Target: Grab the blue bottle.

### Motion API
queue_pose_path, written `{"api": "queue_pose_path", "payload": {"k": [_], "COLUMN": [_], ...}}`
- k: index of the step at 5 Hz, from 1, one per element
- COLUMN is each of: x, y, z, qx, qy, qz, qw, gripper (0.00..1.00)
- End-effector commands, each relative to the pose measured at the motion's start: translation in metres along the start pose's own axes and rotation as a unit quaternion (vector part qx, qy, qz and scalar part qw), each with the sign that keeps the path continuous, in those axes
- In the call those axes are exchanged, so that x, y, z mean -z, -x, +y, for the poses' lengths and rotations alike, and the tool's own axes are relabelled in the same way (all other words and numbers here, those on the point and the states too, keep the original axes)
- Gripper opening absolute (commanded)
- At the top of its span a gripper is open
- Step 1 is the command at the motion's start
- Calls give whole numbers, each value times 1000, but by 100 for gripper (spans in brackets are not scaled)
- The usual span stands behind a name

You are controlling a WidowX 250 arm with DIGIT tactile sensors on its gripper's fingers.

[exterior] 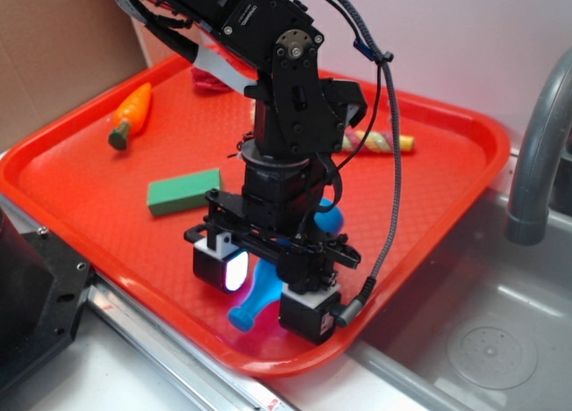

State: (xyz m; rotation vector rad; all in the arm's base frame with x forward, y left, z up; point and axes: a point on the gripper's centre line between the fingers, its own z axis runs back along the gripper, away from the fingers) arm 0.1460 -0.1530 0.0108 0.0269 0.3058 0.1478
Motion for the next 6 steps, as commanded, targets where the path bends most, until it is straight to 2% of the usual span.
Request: {"api": "queue_pose_path", "payload": {"k": [1,2,3,4,5,6], "x": [2,-17,-65,-107,-146,-189], "y": [10,14,23,49,81,108], "z": [10,19,29,49,64,83], "qx": [15,20,18,-58,-68,-72], "qy": [2,-7,13,56,93,91], "qz": [2,-21,-39,-73,-110,-112], "qw": [1000,1000,999,994,987,987], "gripper": [0,0,0,0,0,0]}}
